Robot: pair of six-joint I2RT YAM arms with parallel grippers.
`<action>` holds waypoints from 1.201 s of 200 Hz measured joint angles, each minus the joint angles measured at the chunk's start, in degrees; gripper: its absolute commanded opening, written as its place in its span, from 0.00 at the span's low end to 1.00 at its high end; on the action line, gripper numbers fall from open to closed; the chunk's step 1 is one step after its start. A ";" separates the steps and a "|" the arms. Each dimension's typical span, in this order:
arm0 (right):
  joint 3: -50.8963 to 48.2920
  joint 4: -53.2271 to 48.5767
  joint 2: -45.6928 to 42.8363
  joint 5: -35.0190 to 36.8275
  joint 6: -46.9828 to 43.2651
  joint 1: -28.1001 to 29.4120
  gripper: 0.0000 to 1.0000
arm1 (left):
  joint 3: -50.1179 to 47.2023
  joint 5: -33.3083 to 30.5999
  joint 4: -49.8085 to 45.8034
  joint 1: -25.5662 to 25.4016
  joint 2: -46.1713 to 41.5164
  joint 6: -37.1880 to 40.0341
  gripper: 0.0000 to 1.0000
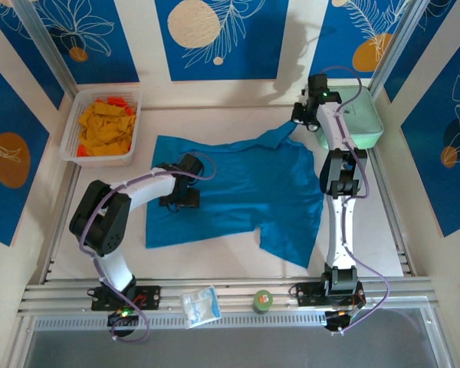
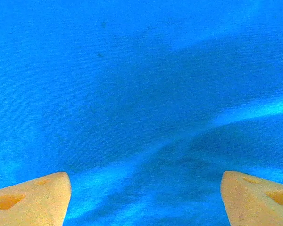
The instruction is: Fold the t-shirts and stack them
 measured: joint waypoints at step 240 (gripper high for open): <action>-43.80 13.29 -30.64 -5.46 7.23 2.73 0.39 | 22.14 -5.14 -8.15 2.21 3.63 1.22 0.75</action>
